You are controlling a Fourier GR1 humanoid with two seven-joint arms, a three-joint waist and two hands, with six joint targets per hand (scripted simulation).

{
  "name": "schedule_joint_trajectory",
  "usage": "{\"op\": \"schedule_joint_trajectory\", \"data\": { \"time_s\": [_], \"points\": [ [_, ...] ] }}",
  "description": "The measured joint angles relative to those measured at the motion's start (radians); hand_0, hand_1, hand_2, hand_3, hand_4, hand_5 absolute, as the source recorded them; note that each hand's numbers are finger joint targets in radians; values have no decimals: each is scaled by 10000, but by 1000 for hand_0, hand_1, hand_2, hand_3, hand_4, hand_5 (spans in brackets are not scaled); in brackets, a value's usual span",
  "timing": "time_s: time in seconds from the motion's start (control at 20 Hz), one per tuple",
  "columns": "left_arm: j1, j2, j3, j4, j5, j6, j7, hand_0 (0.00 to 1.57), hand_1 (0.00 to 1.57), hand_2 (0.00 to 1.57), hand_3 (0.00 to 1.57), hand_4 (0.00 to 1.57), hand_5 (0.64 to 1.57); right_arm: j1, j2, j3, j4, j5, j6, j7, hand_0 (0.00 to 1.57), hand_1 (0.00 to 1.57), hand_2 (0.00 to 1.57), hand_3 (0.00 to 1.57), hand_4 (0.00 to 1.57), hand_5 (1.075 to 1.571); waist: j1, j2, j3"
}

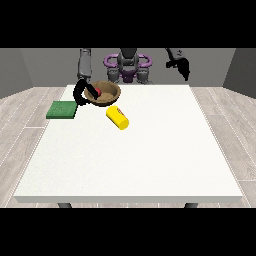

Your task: Pick the cup and pour the ball into the bowl, then pick the bowl and place it on the pad

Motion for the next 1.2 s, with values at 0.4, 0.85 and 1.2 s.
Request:
{"op": "schedule_joint_trajectory", "data": {
  "time_s": [0.4,0.85,1.2],
  "points": [
    [1046,396,630,820,228,-89,-140,0,0,0,0,997,1414,-460,-831,342,-1193,-78,1628,3020,1571,1571,1571,750,787,1570,-1271,-1390,102],
    [746,540,799,331,473,-430,-564,0,0,0,0,1254,1503,-634,-2371,-868,-1509,-692,2511,2801,1571,1571,1571,217,878,1570,-810,-88,122],
    [43,2433,2447,128,2021,-2012,-608,0,0,0,0,1289,1571,-453,-3672,-2052,-877,-1274,3044,1309,1571,1571,1571,0,869,1570,-152,1117,133]
  ]
}}
